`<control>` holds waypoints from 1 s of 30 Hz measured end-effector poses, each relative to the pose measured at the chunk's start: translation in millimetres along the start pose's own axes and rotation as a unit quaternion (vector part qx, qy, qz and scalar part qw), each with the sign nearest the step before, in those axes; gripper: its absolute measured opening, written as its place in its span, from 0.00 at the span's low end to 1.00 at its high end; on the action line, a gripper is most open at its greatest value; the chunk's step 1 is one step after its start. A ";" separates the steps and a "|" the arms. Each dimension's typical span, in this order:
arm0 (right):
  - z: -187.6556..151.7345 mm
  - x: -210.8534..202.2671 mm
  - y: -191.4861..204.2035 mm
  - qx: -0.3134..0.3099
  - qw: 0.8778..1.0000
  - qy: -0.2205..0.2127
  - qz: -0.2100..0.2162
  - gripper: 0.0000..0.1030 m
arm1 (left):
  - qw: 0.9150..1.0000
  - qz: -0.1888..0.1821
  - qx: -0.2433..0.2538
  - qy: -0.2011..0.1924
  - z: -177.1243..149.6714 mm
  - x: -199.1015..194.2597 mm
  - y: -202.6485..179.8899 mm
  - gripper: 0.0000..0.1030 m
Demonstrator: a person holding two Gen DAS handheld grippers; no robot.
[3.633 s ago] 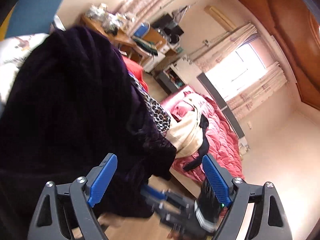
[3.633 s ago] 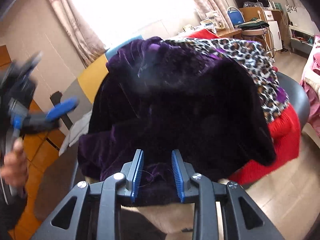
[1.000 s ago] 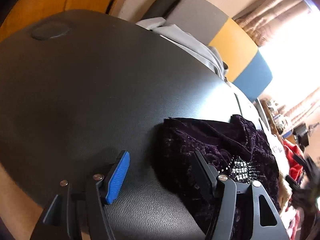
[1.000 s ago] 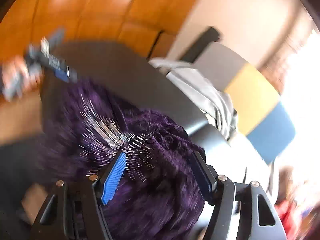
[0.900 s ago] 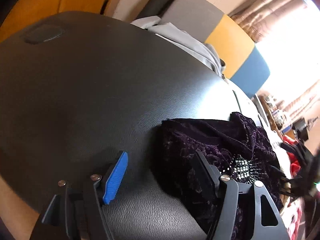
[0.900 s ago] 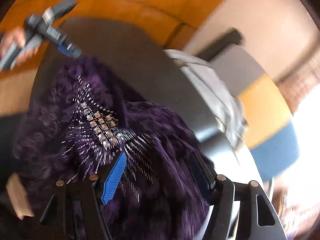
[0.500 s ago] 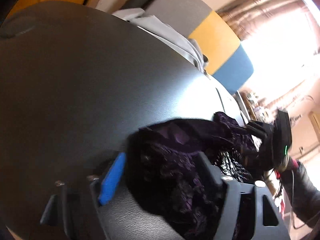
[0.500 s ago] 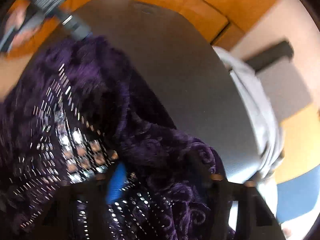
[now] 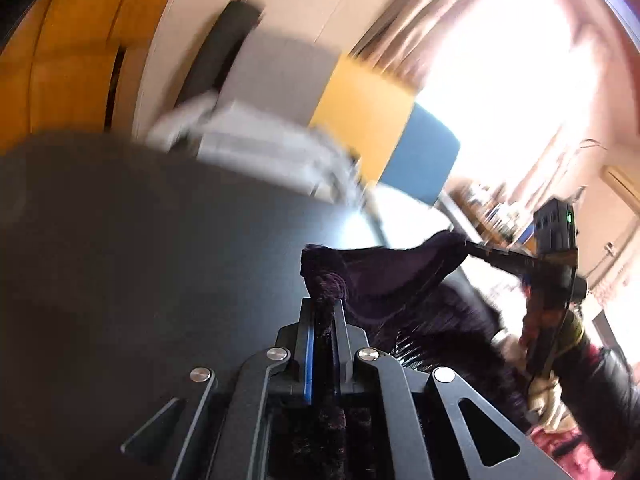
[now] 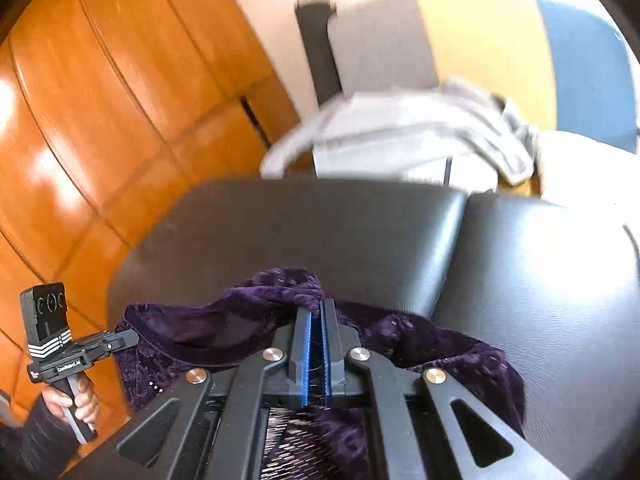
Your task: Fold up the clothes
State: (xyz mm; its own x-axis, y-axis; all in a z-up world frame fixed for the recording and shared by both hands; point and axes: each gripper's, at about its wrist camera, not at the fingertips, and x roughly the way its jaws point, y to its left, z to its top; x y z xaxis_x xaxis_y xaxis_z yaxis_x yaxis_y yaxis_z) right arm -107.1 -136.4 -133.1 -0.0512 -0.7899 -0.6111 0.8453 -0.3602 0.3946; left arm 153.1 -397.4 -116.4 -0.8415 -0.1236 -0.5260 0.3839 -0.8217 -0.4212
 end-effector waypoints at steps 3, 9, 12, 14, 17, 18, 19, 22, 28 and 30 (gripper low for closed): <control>-0.3 -69.2 25.2 -0.004 0.997 -0.079 0.016 0.02 | 0.998 -0.015 0.029 -0.052 15.5 -40.1 -31.5 0.06; -23.5 -188.8 58.6 -0.018 0.982 -0.187 0.015 0.06 | 0.989 0.005 0.105 -0.107 28.1 -90.9 -86.5 0.05; -40.6 -195.7 63.4 -0.055 0.986 -0.148 -0.054 0.40 | 0.993 0.028 0.080 -0.079 21.0 -84.9 -76.1 0.05; -52.0 -179.7 62.7 -0.074 0.988 -0.098 -0.092 0.47 | 0.996 0.050 0.046 -0.059 6.9 -81.6 -54.9 0.05; -68.6 -131.2 56.7 -0.100 0.987 -0.023 -0.125 0.50 | 0.995 0.089 -0.007 -0.033 -21.1 -80.9 -16.3 0.05; -71.8 -112.5 53.7 -0.111 0.985 -0.001 -0.134 0.50 | 0.994 0.101 -0.024 -0.026 -31.9 -83.3 -1.1 0.05; -72.5 -92.7 50.1 -0.122 0.982 0.022 -0.145 0.51 | 0.992 0.114 -0.041 -0.018 -42.6 -85.7 14.1 0.05; -63.7 -32.3 27.4 -0.128 0.976 0.090 -0.153 0.53 | 0.985 0.141 -0.095 0.002 -73.2 -92.7 57.4 0.05; -60.2 55.9 -25.2 -0.030 0.969 0.220 -0.110 0.61 | 0.975 0.151 -0.160 0.033 -114.2 -78.3 96.8 0.05; -68.5 48.5 -15.9 -0.042 0.968 0.221 -0.112 0.39 | 0.976 0.143 -0.161 0.036 -115.2 -68.7 98.1 0.05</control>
State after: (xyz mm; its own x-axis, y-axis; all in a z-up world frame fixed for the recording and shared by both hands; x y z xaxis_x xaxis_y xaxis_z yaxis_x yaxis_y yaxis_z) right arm -86.6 -134.9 -216.0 -0.0223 -0.4006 -0.9160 0.8807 -0.4415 0.1717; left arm 292.3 -405.4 -206.7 -0.6578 -0.2724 -0.7021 0.7084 -0.5403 -0.4541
